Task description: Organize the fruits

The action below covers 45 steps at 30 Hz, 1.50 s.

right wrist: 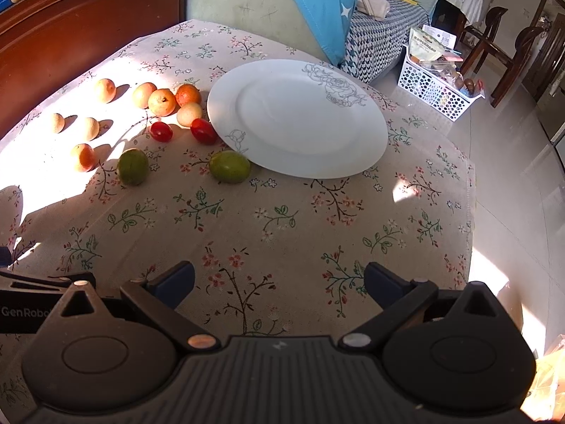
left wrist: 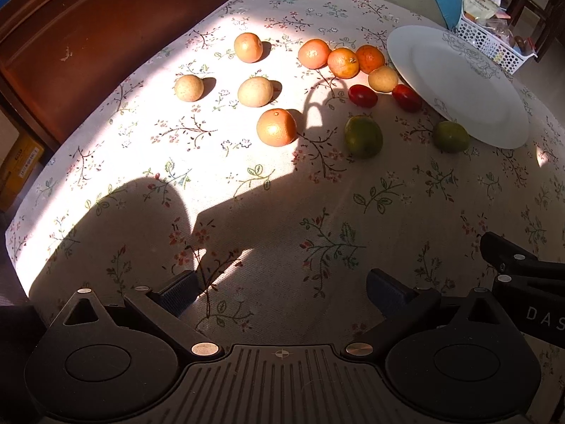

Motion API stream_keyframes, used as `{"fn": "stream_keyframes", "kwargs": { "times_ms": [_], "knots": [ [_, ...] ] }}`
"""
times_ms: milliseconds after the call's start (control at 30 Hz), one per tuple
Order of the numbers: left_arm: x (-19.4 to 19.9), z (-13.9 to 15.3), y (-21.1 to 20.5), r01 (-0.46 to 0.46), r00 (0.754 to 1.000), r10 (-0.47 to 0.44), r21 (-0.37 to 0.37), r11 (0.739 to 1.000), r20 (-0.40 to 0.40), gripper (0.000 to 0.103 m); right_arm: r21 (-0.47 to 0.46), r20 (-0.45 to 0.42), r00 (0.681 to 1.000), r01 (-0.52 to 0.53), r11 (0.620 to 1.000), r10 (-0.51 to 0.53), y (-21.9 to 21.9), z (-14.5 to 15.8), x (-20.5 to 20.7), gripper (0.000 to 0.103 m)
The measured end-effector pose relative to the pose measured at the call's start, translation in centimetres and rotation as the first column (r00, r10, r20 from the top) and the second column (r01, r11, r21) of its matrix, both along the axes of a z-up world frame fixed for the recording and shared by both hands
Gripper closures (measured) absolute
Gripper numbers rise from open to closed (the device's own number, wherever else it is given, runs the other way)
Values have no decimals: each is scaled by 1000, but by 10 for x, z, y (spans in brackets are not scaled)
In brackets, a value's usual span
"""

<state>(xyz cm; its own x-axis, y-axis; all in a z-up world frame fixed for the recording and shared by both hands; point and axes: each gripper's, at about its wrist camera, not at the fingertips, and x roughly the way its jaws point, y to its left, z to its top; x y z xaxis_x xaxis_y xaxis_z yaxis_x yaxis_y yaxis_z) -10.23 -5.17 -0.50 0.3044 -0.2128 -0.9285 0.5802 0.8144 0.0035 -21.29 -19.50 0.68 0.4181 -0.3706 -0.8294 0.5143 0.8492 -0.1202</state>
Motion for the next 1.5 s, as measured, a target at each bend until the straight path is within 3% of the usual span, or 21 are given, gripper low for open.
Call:
{"fn": "stream_keyframes", "kwargs": {
  "times_ms": [567, 867, 1067, 1233, 1500],
  "knots": [
    [2, -4, -3, -22, 999, 22, 10, 1000, -28, 0, 14, -114, 993, 27, 1000, -25, 0, -17, 6, 1],
    [0, -4, -1, -26, 1000, 26, -4, 1000, -2, 0, 17, -114, 993, 28, 999, -26, -2, -16, 2, 1],
    [-10, -5, 3, 4, 997, -1, -41, 999, 75, 0, -33, -104, 994, 22, 999, -25, -2, -10, -5, 1],
    [-9, -3, 1, -50, 997, 51, -27, 998, 50, 0, -84, -66, 997, 31, 996, -37, -5, 0, -13, 1],
    [-10, -3, -10, -157, 987, 157, -13, 988, 31, 0, -77, 10, 1000, 28, 997, -28, -20, 14, -21, 1]
  ]
}}
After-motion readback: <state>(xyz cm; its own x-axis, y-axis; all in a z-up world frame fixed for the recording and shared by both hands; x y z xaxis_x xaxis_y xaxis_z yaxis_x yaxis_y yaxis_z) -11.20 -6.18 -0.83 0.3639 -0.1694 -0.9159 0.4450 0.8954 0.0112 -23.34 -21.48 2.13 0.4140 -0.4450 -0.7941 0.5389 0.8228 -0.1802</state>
